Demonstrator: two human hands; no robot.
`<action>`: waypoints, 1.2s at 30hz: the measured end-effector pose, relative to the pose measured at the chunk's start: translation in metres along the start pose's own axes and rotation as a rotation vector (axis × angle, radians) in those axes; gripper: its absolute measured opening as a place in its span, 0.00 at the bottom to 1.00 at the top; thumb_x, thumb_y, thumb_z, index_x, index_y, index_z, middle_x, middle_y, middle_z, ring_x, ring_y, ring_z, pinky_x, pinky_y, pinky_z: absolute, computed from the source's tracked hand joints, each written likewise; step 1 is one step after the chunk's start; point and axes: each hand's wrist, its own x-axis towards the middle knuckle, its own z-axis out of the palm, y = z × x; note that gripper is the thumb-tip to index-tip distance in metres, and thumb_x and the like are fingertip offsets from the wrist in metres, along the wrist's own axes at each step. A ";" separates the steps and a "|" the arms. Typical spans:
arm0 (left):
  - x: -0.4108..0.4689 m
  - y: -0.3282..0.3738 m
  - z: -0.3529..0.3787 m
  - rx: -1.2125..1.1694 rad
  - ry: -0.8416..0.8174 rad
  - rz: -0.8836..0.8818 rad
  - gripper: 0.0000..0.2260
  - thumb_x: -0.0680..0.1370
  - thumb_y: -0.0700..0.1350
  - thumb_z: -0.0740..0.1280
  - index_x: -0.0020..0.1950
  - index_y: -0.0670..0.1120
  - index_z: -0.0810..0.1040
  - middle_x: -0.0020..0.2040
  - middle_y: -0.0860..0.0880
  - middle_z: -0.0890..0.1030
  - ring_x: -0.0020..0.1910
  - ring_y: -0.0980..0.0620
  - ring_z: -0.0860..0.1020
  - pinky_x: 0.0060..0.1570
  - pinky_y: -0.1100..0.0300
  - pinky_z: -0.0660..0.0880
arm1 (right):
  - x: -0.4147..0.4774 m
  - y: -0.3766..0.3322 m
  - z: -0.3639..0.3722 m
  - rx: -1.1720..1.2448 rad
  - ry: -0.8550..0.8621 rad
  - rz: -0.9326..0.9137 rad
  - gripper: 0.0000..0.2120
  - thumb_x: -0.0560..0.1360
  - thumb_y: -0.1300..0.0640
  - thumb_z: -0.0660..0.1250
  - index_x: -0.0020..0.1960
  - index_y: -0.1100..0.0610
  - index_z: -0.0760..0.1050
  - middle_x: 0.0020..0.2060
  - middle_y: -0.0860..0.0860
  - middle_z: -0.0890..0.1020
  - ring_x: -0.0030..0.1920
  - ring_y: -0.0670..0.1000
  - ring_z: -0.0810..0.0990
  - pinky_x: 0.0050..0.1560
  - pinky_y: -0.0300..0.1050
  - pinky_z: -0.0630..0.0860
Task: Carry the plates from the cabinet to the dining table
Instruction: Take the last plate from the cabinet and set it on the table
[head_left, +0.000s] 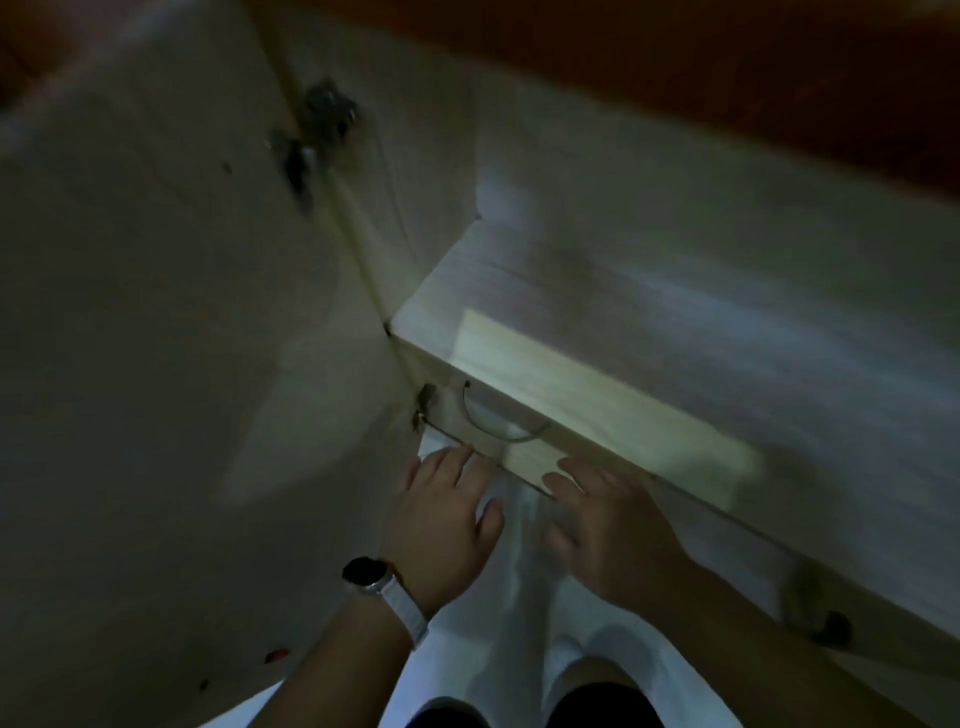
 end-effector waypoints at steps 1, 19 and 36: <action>0.003 -0.009 0.022 0.002 -0.004 -0.006 0.17 0.75 0.54 0.61 0.60 0.48 0.79 0.59 0.47 0.80 0.57 0.46 0.77 0.56 0.49 0.73 | 0.006 0.008 0.020 -0.003 0.007 0.006 0.20 0.69 0.47 0.62 0.53 0.57 0.80 0.52 0.57 0.82 0.48 0.60 0.82 0.45 0.52 0.79; 0.095 -0.133 0.303 -0.348 -0.010 -0.280 0.20 0.77 0.52 0.65 0.67 0.46 0.75 0.63 0.46 0.78 0.62 0.45 0.74 0.60 0.51 0.73 | 0.132 0.144 0.290 -0.117 0.096 0.130 0.19 0.73 0.45 0.59 0.50 0.59 0.78 0.45 0.57 0.80 0.41 0.60 0.79 0.39 0.52 0.78; 0.193 -0.166 0.354 -0.845 0.016 -0.620 0.07 0.71 0.50 0.68 0.47 0.51 0.80 0.46 0.47 0.84 0.45 0.44 0.82 0.50 0.46 0.80 | 0.233 0.189 0.326 1.054 0.252 0.646 0.08 0.71 0.55 0.64 0.43 0.60 0.75 0.27 0.53 0.76 0.20 0.51 0.72 0.26 0.41 0.66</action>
